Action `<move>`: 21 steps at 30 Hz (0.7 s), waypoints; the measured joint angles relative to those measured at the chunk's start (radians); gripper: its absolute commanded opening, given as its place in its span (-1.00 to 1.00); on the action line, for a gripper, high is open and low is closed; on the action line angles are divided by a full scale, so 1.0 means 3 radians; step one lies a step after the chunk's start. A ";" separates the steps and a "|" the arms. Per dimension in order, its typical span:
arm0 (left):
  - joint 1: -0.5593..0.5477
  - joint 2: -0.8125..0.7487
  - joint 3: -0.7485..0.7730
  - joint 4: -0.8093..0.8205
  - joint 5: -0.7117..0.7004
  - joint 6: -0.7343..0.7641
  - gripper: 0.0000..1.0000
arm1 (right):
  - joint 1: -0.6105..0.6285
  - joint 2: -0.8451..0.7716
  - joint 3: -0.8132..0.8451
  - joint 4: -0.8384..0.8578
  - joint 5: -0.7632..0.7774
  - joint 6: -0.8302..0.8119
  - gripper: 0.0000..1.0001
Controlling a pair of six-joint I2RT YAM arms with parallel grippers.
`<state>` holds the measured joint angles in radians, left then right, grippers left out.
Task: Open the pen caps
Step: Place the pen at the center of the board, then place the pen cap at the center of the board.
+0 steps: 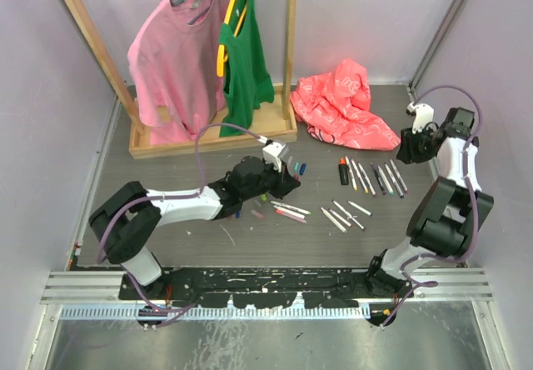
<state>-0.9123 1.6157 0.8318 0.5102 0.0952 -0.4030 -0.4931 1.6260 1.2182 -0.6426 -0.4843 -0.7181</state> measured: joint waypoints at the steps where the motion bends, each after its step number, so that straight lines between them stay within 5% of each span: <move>1: -0.0014 0.0045 0.0056 -0.0048 -0.0028 -0.0019 -1.00 | 0.0000 -0.0088 0.0003 -0.0015 -0.0081 0.0050 -0.14; 7: -0.0186 0.0443 0.0718 -0.0711 -0.0434 -0.0155 -1.00 | 0.0000 -0.0748 0.0135 -0.0014 -0.0857 0.0641 -0.08; 12: -0.0319 0.1027 0.1695 -0.1587 -0.0910 -0.0221 -1.00 | 0.0000 -0.1261 -0.0107 0.0519 -0.1437 0.1371 0.11; 21: -0.0415 0.1952 0.3084 -0.2902 -0.1375 -0.0207 -0.98 | -0.0089 -0.1553 -0.0866 0.0989 -0.1600 0.1849 0.13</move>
<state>-1.0367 2.2013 1.7569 -0.3603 -0.3172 -0.4652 -0.5198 1.1603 0.9585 -0.3458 -0.9642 -0.1635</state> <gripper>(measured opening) 0.055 0.565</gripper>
